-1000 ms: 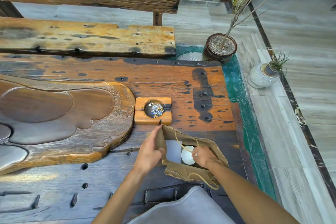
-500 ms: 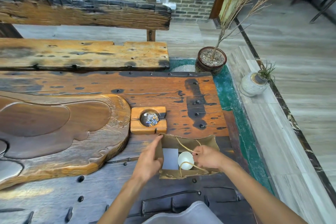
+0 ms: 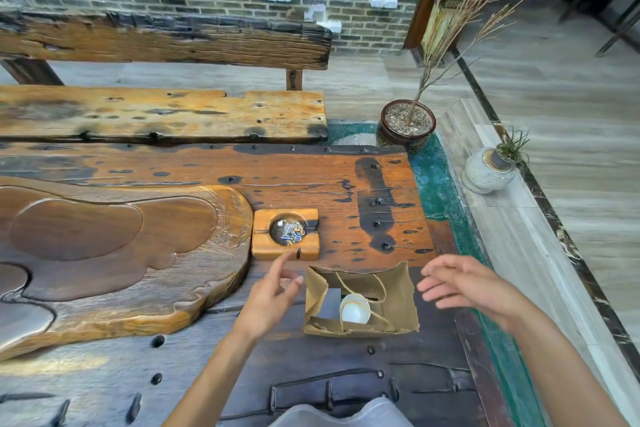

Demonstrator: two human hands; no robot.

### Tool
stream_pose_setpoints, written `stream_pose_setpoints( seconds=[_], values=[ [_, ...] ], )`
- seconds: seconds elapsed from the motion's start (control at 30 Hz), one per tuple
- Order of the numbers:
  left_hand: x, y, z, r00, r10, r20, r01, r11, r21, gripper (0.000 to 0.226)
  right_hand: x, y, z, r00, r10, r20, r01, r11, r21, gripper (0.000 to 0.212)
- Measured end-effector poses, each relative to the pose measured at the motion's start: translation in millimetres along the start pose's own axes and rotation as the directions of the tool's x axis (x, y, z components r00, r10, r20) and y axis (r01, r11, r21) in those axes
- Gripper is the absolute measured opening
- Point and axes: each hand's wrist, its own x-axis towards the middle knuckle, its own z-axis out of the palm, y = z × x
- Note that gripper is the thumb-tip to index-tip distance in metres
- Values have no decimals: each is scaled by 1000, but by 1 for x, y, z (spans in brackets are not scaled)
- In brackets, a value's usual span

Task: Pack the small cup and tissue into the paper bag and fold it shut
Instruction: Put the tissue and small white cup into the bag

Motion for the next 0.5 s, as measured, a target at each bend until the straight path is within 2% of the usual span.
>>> stream_pose_setpoints(
  seconds=[0.1, 0.17, 0.23, 0.33, 0.43, 0.5],
  values=[
    [6, 2, 0, 981, -193, 1, 190, 966, -176, 41, 24, 19, 0, 988, 46, -146, -33, 996, 87, 21],
    [13, -3, 3, 939, -338, 58, 339, 891, -303, 41, 41, 34, 7, 978, 105, -181, -77, 985, 157, 30],
    [22, -13, 9, 890, -440, 120, 452, 817, -357, 51, 56, 48, 19, 972, 197, -129, -167, 963, 211, 42],
    [34, -26, 19, 820, -544, 178, 570, 749, -337, 66, 81, 70, 37, 931, 363, -42, -333, 889, 315, 58],
    [40, -32, 31, 767, -593, 245, 641, 694, -326, 76, 110, 95, 50, 905, 423, -35, -385, 853, 352, 74],
    [43, -33, 38, 744, -608, 278, 668, 665, -333, 75, 115, 98, 59, 903, 428, -27, -393, 851, 349, 71]
  ],
)
